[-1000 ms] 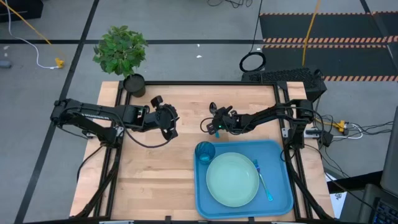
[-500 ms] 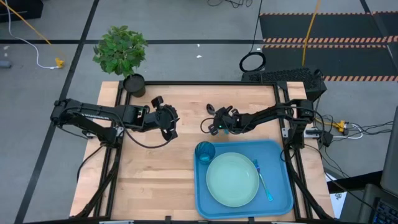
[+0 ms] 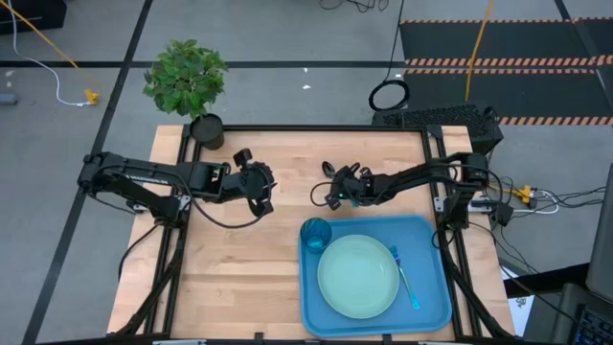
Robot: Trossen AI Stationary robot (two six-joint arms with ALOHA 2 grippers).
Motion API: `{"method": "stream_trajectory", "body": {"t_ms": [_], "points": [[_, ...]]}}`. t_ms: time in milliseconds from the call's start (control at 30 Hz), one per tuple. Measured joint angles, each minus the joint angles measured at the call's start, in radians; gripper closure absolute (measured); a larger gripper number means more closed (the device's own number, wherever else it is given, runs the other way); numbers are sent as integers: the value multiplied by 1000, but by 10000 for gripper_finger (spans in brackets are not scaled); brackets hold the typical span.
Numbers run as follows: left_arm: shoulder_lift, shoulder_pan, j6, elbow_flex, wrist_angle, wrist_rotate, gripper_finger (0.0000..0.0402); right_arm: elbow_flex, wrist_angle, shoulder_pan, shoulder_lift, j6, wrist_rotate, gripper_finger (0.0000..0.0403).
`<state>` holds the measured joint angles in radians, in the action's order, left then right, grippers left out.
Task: Pick and place plate/cup/fork/spoon on tray
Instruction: Put the spoon into the food tray
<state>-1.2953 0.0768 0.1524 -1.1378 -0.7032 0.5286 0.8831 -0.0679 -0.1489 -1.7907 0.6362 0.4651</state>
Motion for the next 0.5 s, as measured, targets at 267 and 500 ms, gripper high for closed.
{"method": "stream_trajectory", "body": {"t_ms": [267, 500], "points": [[0, 30, -5, 0, -2, -5, 234, -1, -142, 7, 114, 36, -5, 402], [0, 51, -5, 0, -2, -5, 234, 1, -266, 64, 263, 82, 2, 402]]}}
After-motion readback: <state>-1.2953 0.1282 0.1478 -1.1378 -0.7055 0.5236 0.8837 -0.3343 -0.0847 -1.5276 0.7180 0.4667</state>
